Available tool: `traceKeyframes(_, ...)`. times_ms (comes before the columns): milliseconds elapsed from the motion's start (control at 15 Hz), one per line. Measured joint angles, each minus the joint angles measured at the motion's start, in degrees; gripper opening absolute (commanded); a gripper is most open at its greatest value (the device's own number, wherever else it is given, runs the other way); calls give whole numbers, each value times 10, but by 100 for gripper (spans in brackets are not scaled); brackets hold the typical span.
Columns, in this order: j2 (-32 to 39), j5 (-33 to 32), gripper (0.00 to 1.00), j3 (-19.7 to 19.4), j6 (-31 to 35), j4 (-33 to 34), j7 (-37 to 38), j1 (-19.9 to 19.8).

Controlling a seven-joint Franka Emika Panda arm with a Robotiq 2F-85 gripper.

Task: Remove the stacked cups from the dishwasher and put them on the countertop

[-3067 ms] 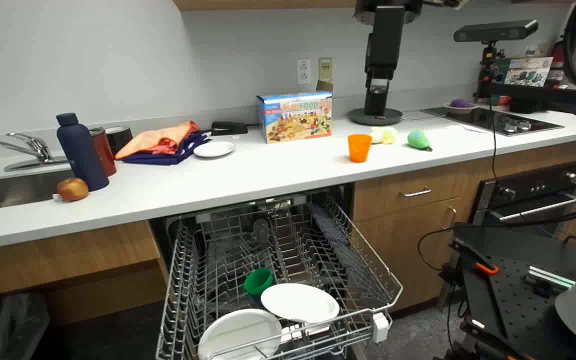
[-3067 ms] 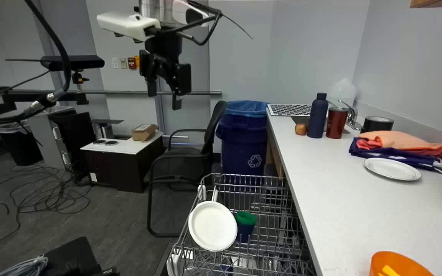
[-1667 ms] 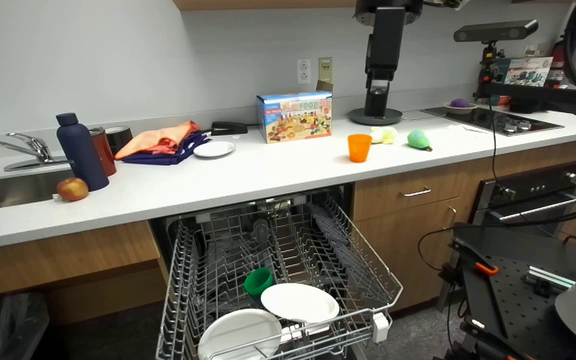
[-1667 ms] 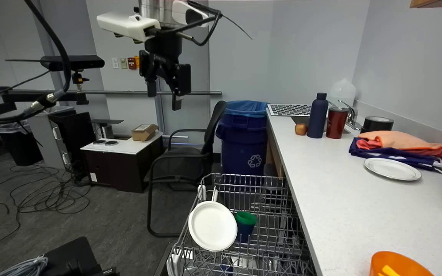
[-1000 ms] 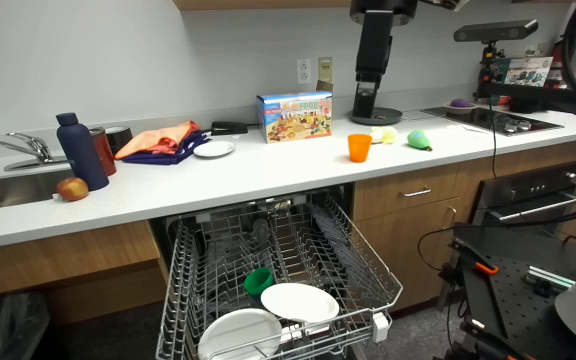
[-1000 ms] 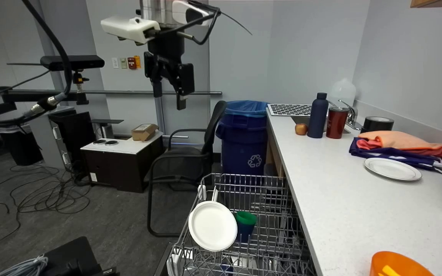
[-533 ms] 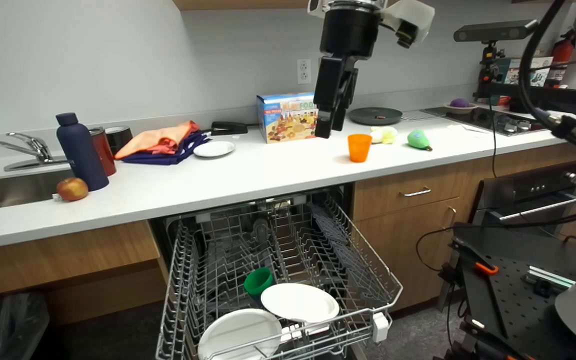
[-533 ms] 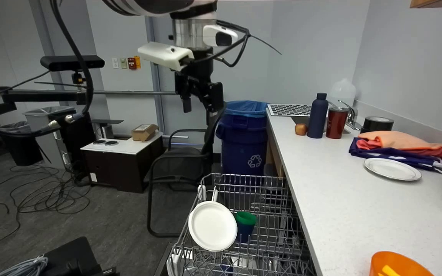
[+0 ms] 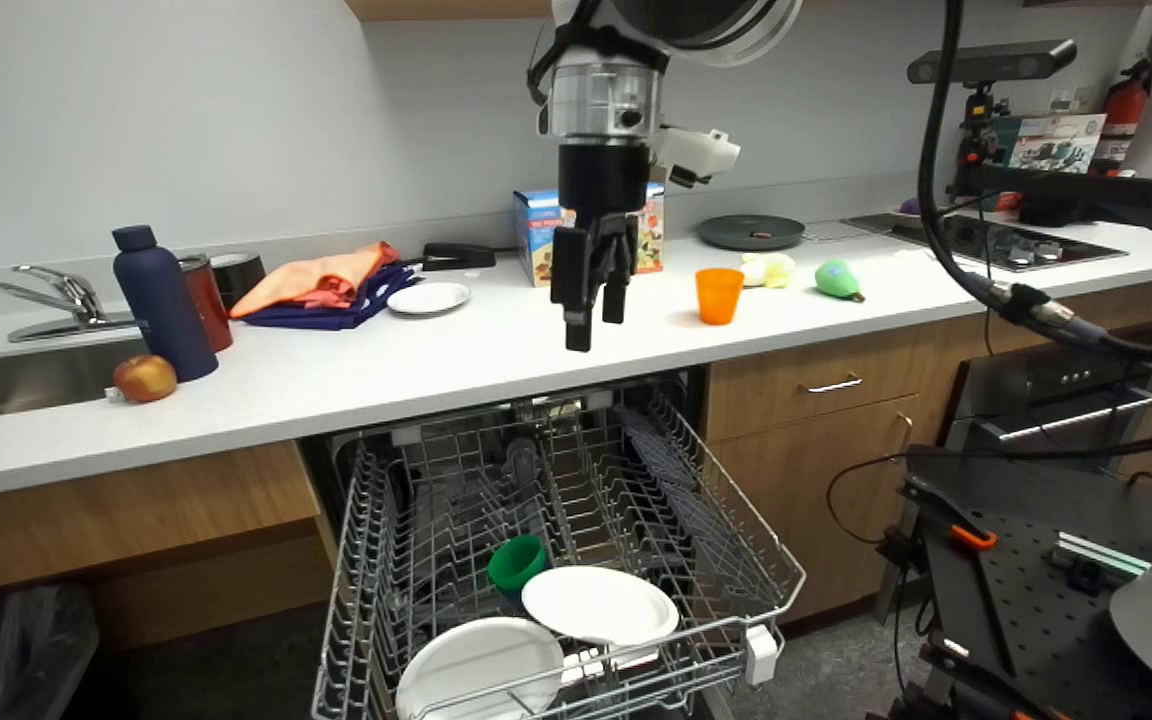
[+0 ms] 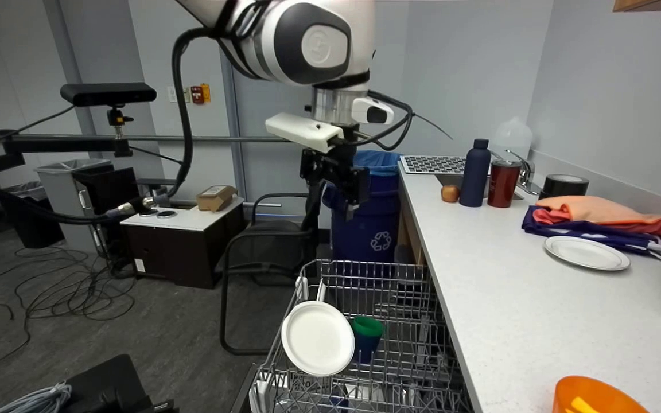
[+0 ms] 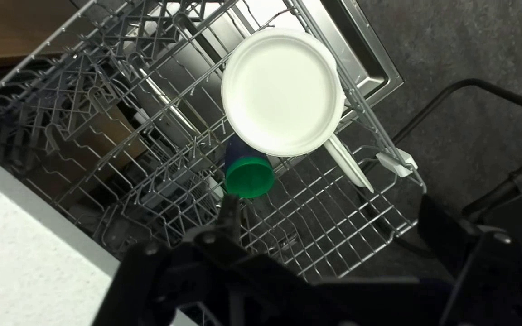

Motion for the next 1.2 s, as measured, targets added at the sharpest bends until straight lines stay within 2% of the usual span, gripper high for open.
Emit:
traceKeyframes(400,103,-24,100,3,0,73,-7,-1)
traceKeyframes(933,107,-24,100,6,0,80,-4,-1)
traceKeyframes(1200,118,-24,100,6,5,79,39,-1)
